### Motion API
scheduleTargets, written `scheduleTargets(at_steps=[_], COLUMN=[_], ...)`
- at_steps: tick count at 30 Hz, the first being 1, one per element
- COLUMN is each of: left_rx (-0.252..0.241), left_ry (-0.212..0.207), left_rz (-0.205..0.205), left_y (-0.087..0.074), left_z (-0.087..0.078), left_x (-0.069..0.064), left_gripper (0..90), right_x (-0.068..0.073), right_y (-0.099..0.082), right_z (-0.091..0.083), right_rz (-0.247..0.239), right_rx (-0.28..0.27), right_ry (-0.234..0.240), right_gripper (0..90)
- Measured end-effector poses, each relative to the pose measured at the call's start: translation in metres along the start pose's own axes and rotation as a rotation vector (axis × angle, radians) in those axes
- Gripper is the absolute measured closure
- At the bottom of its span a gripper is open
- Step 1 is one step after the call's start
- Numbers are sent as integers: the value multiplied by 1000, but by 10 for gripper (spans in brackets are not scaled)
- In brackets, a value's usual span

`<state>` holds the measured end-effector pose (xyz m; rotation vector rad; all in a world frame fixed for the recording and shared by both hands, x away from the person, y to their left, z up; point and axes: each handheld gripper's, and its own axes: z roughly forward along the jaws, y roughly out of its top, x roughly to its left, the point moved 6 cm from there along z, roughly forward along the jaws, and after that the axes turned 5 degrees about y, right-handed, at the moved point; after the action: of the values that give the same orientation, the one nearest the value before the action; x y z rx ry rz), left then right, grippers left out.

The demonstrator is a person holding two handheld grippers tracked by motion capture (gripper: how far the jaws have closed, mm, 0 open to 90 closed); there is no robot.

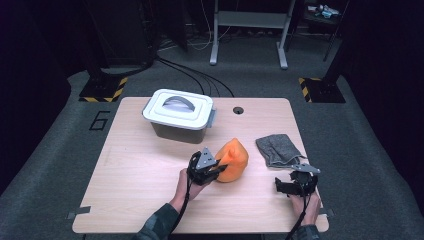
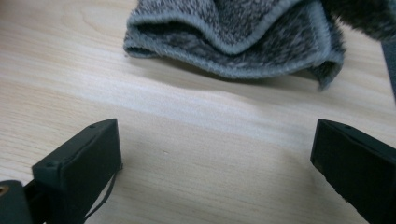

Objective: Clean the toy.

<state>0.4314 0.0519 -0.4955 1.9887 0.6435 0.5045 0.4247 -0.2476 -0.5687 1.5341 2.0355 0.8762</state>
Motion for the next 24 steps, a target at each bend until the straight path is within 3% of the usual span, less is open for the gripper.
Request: scheduleTargets(at_steps=[12, 22, 24], left_rx=[-7, -14, -21], left_ry=[-4, 18, 26], left_rz=[-20, -30, -33], left_y=[7, 8, 7], left_z=[-12, -37, -42], left_x=[3, 14, 17], left_gripper=[767, 767, 767], right_x=[0, 0, -1], right_y=[0, -1, 0], right_z=[0, -1, -3], right_rz=[1, 2, 9], right_rx=[-8, -12, -35], right_ry=[10, 19, 32], right_gripper=[25, 22, 18])
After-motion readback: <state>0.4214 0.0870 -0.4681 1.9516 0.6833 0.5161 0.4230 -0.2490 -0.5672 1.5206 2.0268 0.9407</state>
